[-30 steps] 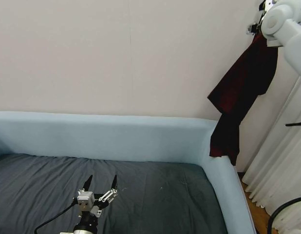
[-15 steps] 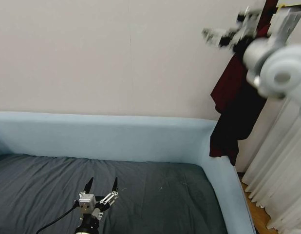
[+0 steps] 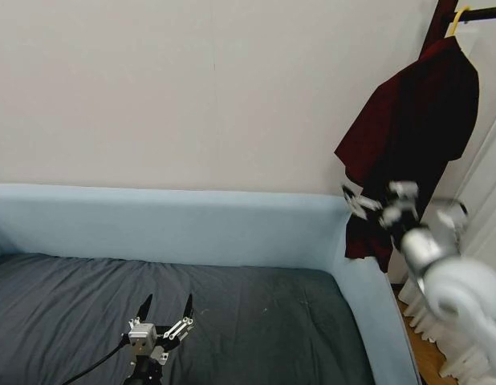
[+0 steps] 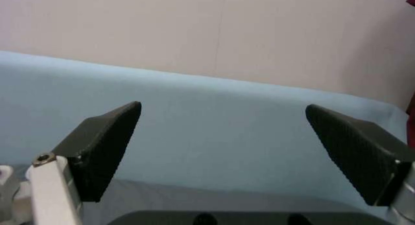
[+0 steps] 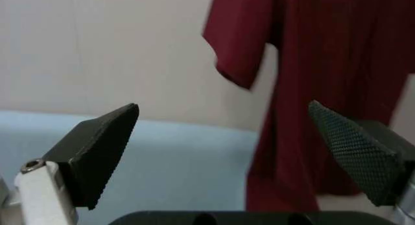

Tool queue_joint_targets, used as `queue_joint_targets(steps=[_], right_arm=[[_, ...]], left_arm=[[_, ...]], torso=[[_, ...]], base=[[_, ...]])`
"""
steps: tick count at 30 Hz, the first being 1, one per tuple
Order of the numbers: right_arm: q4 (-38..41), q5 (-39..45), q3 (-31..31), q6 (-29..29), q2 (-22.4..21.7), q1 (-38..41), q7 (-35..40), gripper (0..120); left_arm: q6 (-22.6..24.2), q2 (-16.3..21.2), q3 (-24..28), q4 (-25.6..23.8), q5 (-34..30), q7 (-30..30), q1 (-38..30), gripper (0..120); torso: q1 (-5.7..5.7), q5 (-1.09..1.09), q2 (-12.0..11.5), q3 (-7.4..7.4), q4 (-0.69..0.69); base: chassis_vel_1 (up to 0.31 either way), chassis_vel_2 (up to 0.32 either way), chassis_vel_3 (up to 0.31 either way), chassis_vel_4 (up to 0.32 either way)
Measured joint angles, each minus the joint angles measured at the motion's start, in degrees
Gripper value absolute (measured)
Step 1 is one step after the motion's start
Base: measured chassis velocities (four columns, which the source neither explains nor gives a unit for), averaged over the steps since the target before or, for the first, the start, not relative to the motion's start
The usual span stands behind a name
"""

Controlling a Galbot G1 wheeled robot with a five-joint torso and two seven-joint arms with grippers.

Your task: Pick up the clothes from the sofa and hang them on the clothes hanger.

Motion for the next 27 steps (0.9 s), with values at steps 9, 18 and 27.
queue_joint_targets(steps=[9, 18, 27], right_arm=[[7.6, -18.8, 12.9, 15.4, 22.6, -31.3, -13.4, 100], [8.8, -27.5, 7.7, 19.8, 30.7, -35.2, -16.3, 100], [8.1, -28.3, 7.4, 20.0, 30.9, -34.9, -16.2, 100]], left_arm=[[-2.1, -0.6, -3.5, -1.3, 0.5, -0.1, 3.1, 100], [-4.1, -0.3, -2.8, -0.5, 1.5, -0.3, 4.0, 100], [-5.0, 0.1, -2.2, 0.2, 1.8, 0.0, 3.6, 100]], torso=[[-0.01, -0.03, 0.0, -0.01, 0.01], [0.0, -0.02, 0.0, 0.01, 0.04], [0.0, -0.02, 0.0, 0.01, 0.03]], base=[[0.0, 0.0, 0.0, 0.0], [0.0, 0.0, 0.0, 0.0], [0.0, 0.0, 0.0, 0.0]])
